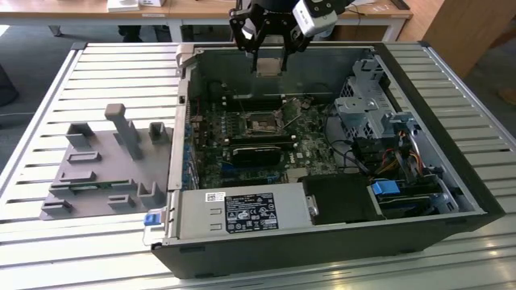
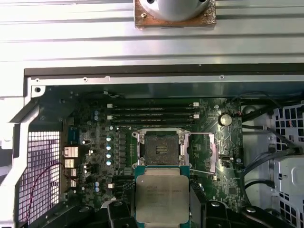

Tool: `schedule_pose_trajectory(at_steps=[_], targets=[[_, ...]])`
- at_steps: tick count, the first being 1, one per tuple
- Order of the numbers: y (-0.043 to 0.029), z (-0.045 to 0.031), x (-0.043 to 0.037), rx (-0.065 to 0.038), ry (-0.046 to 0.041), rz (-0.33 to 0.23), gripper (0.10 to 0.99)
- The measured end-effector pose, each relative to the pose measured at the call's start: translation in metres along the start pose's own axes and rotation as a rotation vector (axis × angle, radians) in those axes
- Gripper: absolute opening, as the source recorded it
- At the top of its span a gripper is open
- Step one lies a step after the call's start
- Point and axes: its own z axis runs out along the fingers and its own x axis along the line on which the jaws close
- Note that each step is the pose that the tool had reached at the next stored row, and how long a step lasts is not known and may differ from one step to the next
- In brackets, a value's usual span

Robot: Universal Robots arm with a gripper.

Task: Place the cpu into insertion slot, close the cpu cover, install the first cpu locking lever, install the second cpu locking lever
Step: 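Place the cpu into insertion slot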

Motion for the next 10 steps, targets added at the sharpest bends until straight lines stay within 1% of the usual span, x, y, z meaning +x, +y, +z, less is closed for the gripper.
schedule_pose_trajectory(at_steps=[6,10], targets=[[0.0000,0.0001,0.0001,0.000,-0.0016,0.018,0.541],[0.0000,0.0003,0.0007,-0.001,-0.0036,0.040,0.541]])
